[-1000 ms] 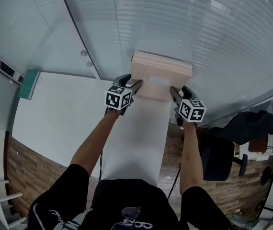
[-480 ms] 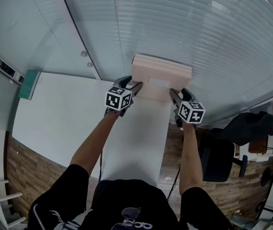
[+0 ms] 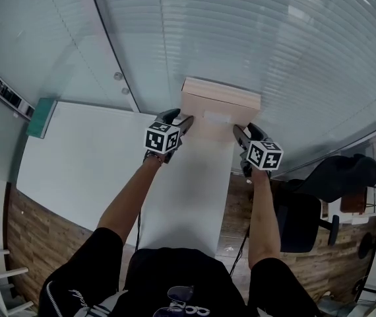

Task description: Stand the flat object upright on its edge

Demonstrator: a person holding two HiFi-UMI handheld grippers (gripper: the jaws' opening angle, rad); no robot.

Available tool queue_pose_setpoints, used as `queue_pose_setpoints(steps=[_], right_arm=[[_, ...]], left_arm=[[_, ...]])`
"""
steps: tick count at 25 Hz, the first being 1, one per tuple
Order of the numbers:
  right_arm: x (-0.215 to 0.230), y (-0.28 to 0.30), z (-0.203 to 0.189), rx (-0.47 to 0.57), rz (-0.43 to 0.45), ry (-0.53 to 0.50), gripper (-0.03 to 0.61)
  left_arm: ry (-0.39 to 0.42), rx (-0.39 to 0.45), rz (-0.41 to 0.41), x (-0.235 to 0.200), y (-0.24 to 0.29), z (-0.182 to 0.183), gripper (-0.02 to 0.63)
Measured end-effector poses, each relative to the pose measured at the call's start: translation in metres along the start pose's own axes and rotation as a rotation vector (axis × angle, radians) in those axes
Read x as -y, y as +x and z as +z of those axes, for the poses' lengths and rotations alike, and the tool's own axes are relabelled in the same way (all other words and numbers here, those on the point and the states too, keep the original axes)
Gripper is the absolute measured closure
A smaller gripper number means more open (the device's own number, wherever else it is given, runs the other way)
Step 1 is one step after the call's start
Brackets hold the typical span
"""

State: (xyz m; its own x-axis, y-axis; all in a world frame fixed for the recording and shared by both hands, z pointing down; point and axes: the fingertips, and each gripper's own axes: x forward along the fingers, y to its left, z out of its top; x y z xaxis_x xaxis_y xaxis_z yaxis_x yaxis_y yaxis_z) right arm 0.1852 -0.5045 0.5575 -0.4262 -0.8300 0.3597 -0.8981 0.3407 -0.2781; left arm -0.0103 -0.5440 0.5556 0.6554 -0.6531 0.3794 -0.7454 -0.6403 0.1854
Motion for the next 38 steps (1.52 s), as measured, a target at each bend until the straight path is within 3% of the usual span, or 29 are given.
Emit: queue_pose_setpoints(steps=[8,15,17,20,26,38], right_arm=[[-0.007,-0.029,-0.004,0.002,-0.03,-0.018,0.311],[-0.027,-0.068,-0.017,0.006,-0.028,-0.076,0.314],[-0.031,-0.079,-0.019,0.014,-0.037,-0.093,0.336],[-0.04,-0.1,-0.017,0.039,-0.05,-0.108,0.384],[-0.061,-0.13,-0.014,0.096,-0.052,-0.104,0.494],[-0.094,-0.165,-0.051,0.077,0.045,-0.138,0.555]], left_arm=[[-0.006,0.04,0.014,0.009,-0.035,0.005,0.378],[0.026,0.077,0.022,0.029,-0.08,0.008,0.444],[0.028,0.091,0.034,0.033,-0.095,0.007,0.513],[0.019,0.119,0.057,0.039,-0.121,0.007,0.551],[0.013,0.154,0.097,0.052,-0.157,0.002,0.583],[0.004,0.13,0.092,0.107,-0.194,-0.042,0.592]])
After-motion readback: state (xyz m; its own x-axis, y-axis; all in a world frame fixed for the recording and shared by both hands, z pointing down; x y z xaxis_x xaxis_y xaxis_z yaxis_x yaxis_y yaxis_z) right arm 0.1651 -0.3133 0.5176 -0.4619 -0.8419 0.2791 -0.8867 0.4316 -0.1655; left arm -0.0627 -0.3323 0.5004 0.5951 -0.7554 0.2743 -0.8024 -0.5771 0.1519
